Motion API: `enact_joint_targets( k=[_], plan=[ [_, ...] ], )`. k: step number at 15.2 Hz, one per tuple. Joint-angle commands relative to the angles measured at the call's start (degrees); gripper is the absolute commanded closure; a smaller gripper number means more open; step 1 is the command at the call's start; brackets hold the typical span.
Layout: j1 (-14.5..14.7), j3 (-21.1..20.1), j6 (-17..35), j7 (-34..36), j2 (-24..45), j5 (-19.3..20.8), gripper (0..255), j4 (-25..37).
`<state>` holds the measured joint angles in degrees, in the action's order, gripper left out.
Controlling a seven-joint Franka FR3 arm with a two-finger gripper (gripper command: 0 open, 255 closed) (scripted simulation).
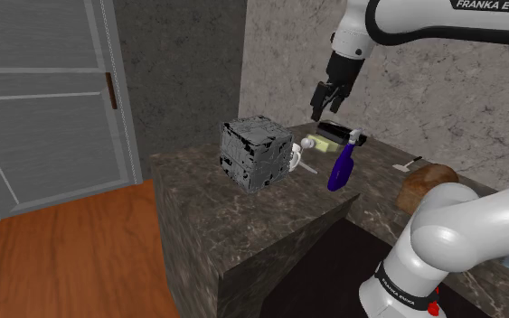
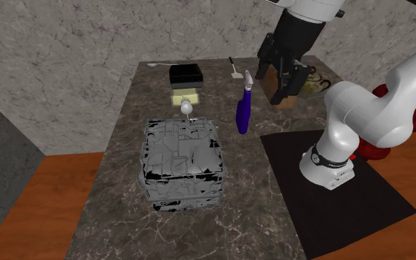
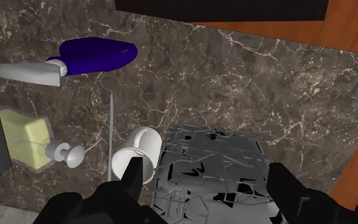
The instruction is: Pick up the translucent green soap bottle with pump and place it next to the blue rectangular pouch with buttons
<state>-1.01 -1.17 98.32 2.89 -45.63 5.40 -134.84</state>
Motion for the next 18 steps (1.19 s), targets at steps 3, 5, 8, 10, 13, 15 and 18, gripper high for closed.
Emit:
enact_joint_targets(
  k=[3, 5, 8, 10, 13, 15, 18],
  plan=[
    [0.3, 3.5, 2.5, -5.6, -1.1, 1.4, 0, -2.6],
    [0.6, 7.2, 5.0, -11.2, -1.6, 3.0, 0, -4.7],
    [1.1, 13.0, 8.8, -19.7, -1.1, 5.2, 0, -6.9],
    [1.6, 17.0, 11.5, -25.4, 0.0, 6.5, 0, -7.6],
    [2.7, 23.2, 15.4, -34.2, 2.8, 8.0, 0, -7.5],
    [4.0, 27.5, 18.0, -40.1, 5.3, 8.4, 0, -6.8],
    [6.8, 34.2, 21.7, -49.3, 10.1, 8.1, 0, -4.8]
  ],
)
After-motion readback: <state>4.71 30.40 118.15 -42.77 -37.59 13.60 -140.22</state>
